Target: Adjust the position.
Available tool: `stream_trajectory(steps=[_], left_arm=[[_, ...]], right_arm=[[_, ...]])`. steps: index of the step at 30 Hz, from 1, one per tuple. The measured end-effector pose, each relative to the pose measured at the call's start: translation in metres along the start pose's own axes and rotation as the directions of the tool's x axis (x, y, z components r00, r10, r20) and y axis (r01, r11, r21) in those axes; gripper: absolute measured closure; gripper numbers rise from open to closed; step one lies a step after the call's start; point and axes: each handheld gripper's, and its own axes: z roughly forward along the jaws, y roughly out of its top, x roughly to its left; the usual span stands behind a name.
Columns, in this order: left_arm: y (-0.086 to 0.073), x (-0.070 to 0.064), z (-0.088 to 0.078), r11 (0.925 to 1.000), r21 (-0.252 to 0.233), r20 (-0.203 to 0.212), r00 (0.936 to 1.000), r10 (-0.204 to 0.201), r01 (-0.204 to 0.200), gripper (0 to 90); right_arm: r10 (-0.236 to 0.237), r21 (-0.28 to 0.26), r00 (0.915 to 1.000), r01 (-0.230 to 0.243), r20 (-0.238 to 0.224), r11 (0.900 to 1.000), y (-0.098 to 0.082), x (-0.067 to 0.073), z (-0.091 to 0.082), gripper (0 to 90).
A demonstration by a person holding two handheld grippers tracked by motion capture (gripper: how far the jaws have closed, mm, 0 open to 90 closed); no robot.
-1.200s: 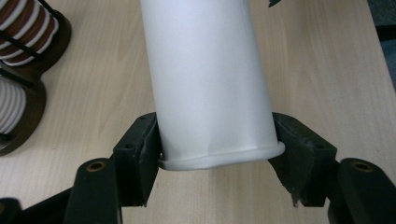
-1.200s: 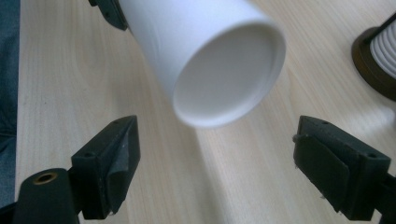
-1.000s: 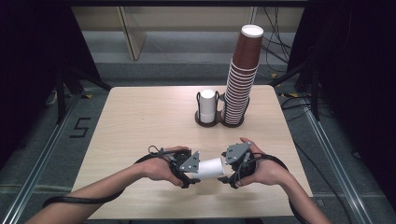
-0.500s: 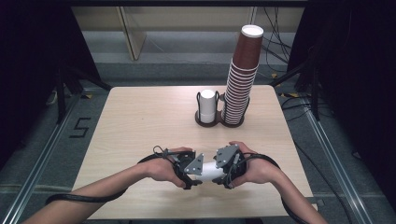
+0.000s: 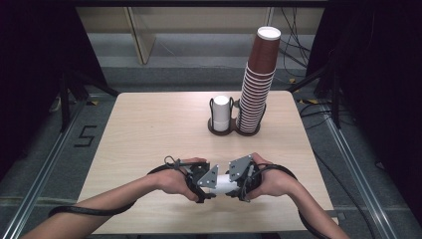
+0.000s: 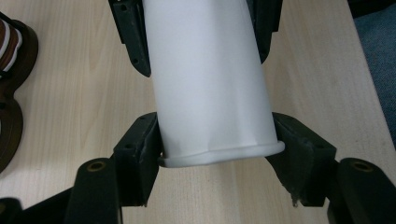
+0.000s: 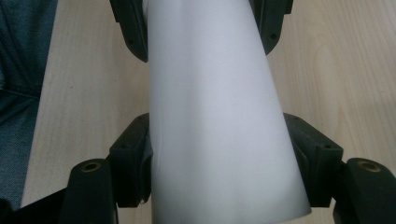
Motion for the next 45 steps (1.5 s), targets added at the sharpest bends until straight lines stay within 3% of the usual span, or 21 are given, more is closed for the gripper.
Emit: stream_trajectory(steps=[5, 7, 8, 11, 17, 18, 20, 21, 22, 26, 30, 32, 34, 35, 36, 37, 38, 41, 42, 43, 45], left_arm=[[0.000, -0.001, 0.001, 0.9999, -0.007, -0.003, 1.0000, 0.010, -0.010, 32.6], [0.000, 0.000, 0.001, 0.9999, -0.003, -0.022, 0.9997, 0.011, -0.011, 23.5], [-0.001, 0.001, 0.002, 0.9999, -0.009, -0.034, 0.9994, 0.005, -0.006, 16.7], [-0.005, 0.001, 0.002, 0.9995, -0.028, -0.056, 0.9983, -0.014, 0.013, 12.5], [-0.015, -0.001, 0.000, 0.9950, -0.068, -0.096, 0.9922, -0.079, 0.073, 9.5], [-0.016, 0.000, -0.001, 0.9953, -0.069, -0.107, 0.9914, -0.076, 0.069, 9.6], [-0.019, -0.001, -0.003, 0.9891, -0.100, -0.120, 0.9855, -0.120, 0.108, 9.8], [-0.022, -0.001, -0.004, 0.9853, -0.119, -0.132, 0.9816, -0.138, 0.123, 9.9], [-0.023, 0.000, -0.005, 0.9827, -0.125, -0.124, 0.9806, -0.151, 0.136, 9.9], [-0.031, 0.000, -0.008, 0.9583, -0.207, -0.128, 0.9656, -0.226, 0.197, 10.3], [-0.034, 0.002, -0.015, 0.9275, -0.279, -0.110, 0.9515, -0.288, 0.248, 11.1], [-0.036, 0.003, -0.018, 0.9050, -0.336, -0.110, 0.9436, -0.312, 0.260, 12.1], [-0.037, 0.004, -0.021, 0.8974, -0.354, -0.117, 0.9394, -0.322, 0.264, 13.2], [-0.038, 0.003, -0.022, 0.8809, -0.385, -0.111, 0.9336, -0.340, 0.275, 13.2], [-0.039, 0.003, -0.023, 0.8736, -0.397, -0.109, 0.9308, -0.349, 0.281, 13.3], [-0.039, 0.003, -0.024, 0.8750, -0.398, -0.113, 0.9318, -0.345, 0.275, 13.3], [-0.040, 0.002, -0.024, 0.8642, -0.416, -0.103, 0.9295, -0.354, 0.283, 13.3], [-0.041, 0.001, -0.024, 0.8518, -0.436, -0.093, 0.9266, -0.364, 0.291, 13.3], [-0.041, 0.000, -0.024, 0.8499, -0.438, -0.091, 0.9260, -0.366, 0.293, 13.2], [-0.041, 0.000, -0.024, 0.8500, -0.439, -0.091, 0.9267, -0.365, 0.292, 13.2], [-0.040, -0.001, -0.025, 0.8447, -0.449, -0.086, 0.9268, -0.365, 0.291, 13.1]], right_arm=[[-0.032, -0.017, 0.9993, 0.032, -0.021, 0.999, -0.002, -0.001, -0.001, 35.2], [-0.041, -0.026, 0.9989, 0.041, -0.021, 0.999, -0.003, 0.000, -0.002, 34.5], [-0.078, -0.030, 0.9970, 0.078, -0.003, 0.997, -0.002, -0.002, -0.002, 34.6], [-0.012, -0.016, 0.9997, 0.013, 0.023, 1.000, -0.006, 0.002, -0.006, 34.5], [-0.040, -0.079, 0.9968, 0.045, 0.069, 0.996, -0.018, -0.006, -0.011, 34.2], [0.004, -0.100, 0.9987, 0.002, 0.052, 0.995, -0.022, -0.004, -0.011, 34.2], [0.028, -0.125, 0.9971, -0.019, 0.070, 0.992, -0.028, -0.003, -0.011, 34.2], [0.011, -0.142, 0.9964, 0.001, 0.084, 0.990, -0.030, -0.004, -0.011, 34.2], [0.060, -0.165, 0.9959, -0.048, 0.069, 0.985, -0.033, -0.001, -0.012, 34.1], [0.115, -0.237, 0.9880, -0.087, 0.103, 0.967, -0.044, 0.000, -0.013, 34.1], [0.154, -0.308, 0.9789, -0.106, 0.135, 0.945, -0.053, 0.000, -0.016, 34.0], [0.182, -0.344, 0.9741, -0.127, 0.134, 0.931, -0.058, 0.001, -0.017, 34.0], [0.201, -0.374, 0.9695, -0.136, 0.140, 0.917, -0.062, 0.002, -0.018, 34.0], [0.189, -0.383, 0.9696, -0.117, 0.156, 0.916, -0.064, 0.001, -0.018, 33.9], [0.193, -0.391, 0.9688, -0.119, 0.156, 0.913, -0.067, 0.002, -0.018, 33.9], [0.219, -0.395, 0.9645, -0.146, 0.147, 0.907, -0.068, 0.004, -0.018, 33.9], [0.213, -0.397, 0.9647, -0.137, 0.155, 0.908, -0.070, 0.004, -0.018, 33.9], [0.232, -0.409, 0.9612, -0.153, 0.150, 0.900, -0.072, 0.006, -0.019, 33.9], [0.267, -0.417, 0.9535, -0.189, 0.139, 0.889, -0.072, 0.010, -0.018, 33.9], [0.241, -0.421, 0.9589, -0.158, 0.150, 0.893, -0.072, 0.008, -0.018, 33.9], [0.238, -0.425, 0.9578, -0.151, 0.161, 0.892, -0.072, 0.009, -0.018, 33.9]])
